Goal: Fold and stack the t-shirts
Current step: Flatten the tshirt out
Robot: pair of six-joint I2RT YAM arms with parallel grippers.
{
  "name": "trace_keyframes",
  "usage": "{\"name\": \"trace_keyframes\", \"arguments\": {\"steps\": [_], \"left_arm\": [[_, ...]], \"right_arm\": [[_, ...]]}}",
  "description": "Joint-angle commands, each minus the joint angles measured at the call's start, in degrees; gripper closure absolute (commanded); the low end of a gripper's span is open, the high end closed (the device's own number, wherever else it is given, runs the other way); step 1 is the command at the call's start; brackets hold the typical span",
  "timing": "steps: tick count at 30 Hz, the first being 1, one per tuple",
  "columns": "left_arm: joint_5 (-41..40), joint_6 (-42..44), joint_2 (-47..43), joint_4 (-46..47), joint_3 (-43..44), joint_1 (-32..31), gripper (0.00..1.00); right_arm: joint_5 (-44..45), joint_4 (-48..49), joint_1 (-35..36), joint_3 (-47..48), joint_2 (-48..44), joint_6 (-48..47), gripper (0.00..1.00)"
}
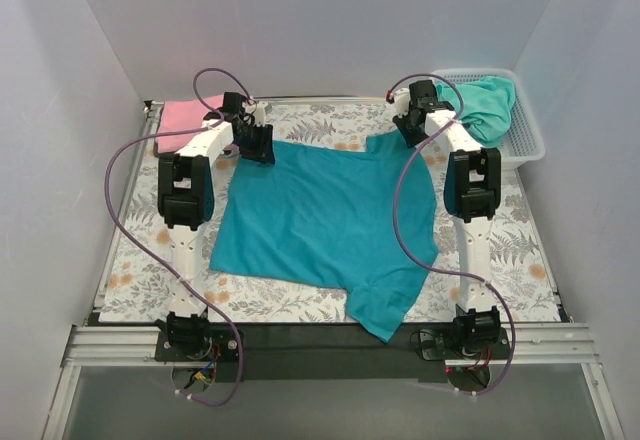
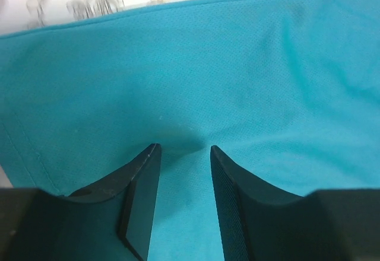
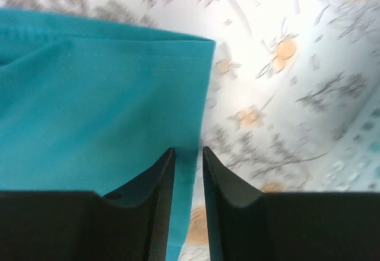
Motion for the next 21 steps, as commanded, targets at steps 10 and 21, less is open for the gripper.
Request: {"name": "trace_keyframes", "arguments": {"steps": [10, 21], "left_arm": [[4.92, -4.12, 2.31, -0.12, 14.58, -0.36, 0.54], [4.32, 8.69, -18.92, 0.16, -16.96, -0.45, 0.51]], "right_arm": [[-3.14, 2.45, 0.74, 2.55, -9.52, -5.63, 0.58], [-14.51, -3.88, 2.32, -36.42, -37.51, -8.0, 0.35]]}}
